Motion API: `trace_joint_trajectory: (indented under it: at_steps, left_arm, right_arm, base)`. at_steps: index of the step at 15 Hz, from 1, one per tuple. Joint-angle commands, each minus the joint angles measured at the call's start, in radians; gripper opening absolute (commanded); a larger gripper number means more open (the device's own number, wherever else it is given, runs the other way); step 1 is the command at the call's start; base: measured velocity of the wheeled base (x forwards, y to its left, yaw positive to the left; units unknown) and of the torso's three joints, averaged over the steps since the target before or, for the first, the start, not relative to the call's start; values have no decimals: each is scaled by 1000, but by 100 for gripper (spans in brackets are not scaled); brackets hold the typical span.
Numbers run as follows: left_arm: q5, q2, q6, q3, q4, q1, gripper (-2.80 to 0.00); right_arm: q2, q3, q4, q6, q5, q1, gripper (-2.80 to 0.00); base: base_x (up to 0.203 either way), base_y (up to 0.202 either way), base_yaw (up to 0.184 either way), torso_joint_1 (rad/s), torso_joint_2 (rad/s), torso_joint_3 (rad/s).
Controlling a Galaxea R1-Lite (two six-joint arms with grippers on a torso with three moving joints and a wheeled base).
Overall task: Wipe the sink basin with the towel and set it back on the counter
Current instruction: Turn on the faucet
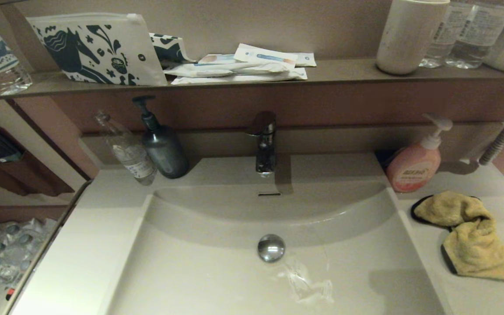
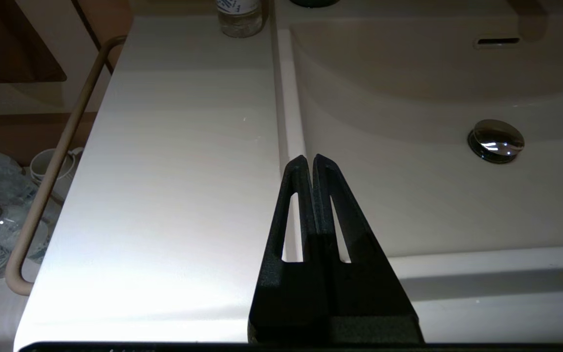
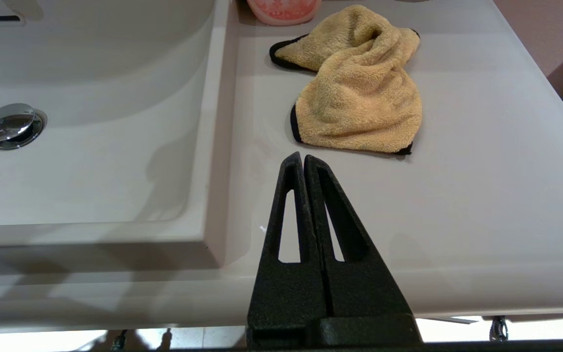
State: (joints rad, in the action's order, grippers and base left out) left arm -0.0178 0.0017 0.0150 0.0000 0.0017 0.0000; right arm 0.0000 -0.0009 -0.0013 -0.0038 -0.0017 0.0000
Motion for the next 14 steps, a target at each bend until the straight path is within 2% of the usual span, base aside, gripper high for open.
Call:
trace_joint_trajectory:
  at_steps: [1,5,9,14]
  left_arm:
    - [-8,3,1,-10,3,0,-280]
    - [-40,92,6,-92,3,0,-280]
    - [-79,355,13,-184,4,-14,-280]
    - [-129,651,105,-313,-30,-32,-280]
  right_arm:
    - [2,0,0,1,0,1,-280]
    - [2,0,0,-1,0,1,-280]
    - [2,1,0,0,0,2,-280]
    - [2,0,0,0,0,0,-280]
  base:
    - [0,0,0,0,0,0]
    - [0,0,0,0,0,0]
    - [0,0,0,0,0,0]
    - [0,0,0,0,0,0]
